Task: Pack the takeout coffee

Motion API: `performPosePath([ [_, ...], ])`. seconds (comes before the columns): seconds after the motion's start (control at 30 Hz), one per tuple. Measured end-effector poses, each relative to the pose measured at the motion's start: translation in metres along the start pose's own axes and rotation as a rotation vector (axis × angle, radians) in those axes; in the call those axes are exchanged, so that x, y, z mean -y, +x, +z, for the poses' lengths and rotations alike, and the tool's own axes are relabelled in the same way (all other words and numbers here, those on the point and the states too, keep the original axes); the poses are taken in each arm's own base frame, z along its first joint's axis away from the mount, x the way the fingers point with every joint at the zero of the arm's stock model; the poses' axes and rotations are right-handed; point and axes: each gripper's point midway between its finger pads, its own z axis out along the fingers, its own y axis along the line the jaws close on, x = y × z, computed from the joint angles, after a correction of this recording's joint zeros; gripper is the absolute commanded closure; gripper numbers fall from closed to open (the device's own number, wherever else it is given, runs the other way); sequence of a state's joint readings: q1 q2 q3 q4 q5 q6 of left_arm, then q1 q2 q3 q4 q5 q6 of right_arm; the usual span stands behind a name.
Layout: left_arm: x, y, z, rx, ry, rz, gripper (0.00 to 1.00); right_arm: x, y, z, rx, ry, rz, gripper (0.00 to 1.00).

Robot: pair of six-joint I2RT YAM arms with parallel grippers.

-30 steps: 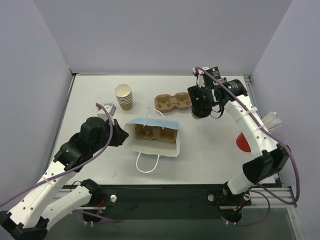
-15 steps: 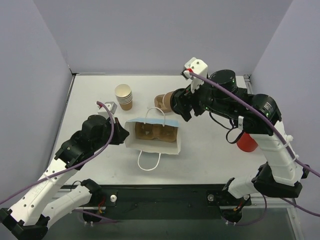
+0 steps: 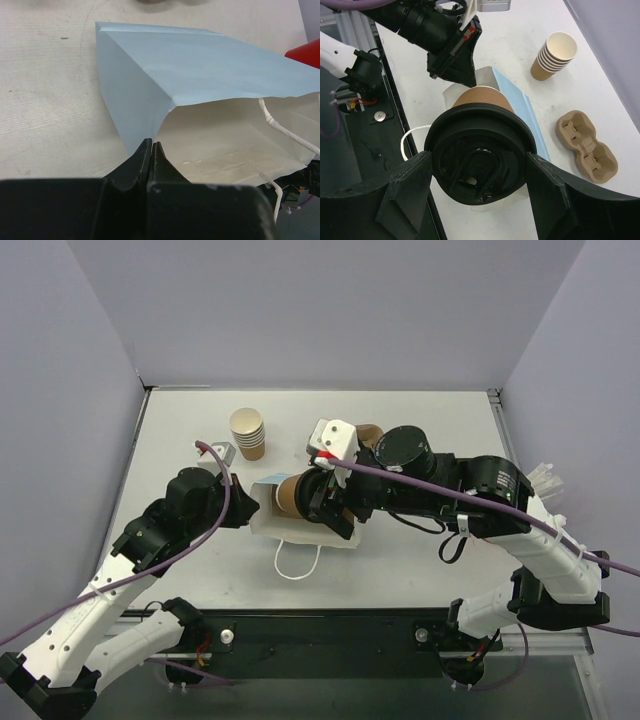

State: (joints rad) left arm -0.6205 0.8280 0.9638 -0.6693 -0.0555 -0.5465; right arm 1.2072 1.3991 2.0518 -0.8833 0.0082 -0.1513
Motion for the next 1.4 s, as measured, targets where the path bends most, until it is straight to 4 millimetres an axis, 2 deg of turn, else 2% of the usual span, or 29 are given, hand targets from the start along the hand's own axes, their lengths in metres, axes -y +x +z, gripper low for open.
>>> performPosePath([
  [0.2, 0.000, 0.000, 0.000, 0.001, 0.001, -0.002, 1.00, -0.020, -0.005, 0.010, 0.005, -0.043, -0.046, 0.58],
  [0.4, 0.001, 0.000, 0.000, 0.001, 0.001, -0.014, 1.00, -0.031, -0.031, 0.019, 0.068, -0.052, -0.087, 0.58],
  [0.57, 0.001, -0.001, -0.002, 0.006, 0.005, -0.019, 1.00, -0.035, -0.025, 0.024, 0.054, -0.038, -0.129, 0.58],
  [0.63, 0.001, -0.001, -0.003, 0.010, 0.007, -0.019, 1.00, -0.035, -0.011, 0.032, 0.011, -0.022, -0.157, 0.59],
  [0.8, 0.004, 0.002, -0.005, 0.027, 0.040, -0.020, 1.00, -0.032, 0.039, 0.058, -0.145, 0.015, -0.265, 0.59],
  [0.97, 0.008, 0.015, -0.006, 0.031, 0.115, -0.012, 1.00, -0.025, 0.077, 0.081, -0.269, 0.031, -0.342, 0.61],
  [1.13, 0.010, 0.028, -0.001, 0.013, 0.157, -0.010, 1.00, -0.007, 0.111, 0.104, -0.364, 0.072, -0.374, 0.61],
  [1.4, 0.014, 0.026, -0.006, 0.039, 0.187, -0.024, 1.00, 0.005, 0.181, 0.125, -0.494, 0.078, -0.518, 0.61],
])
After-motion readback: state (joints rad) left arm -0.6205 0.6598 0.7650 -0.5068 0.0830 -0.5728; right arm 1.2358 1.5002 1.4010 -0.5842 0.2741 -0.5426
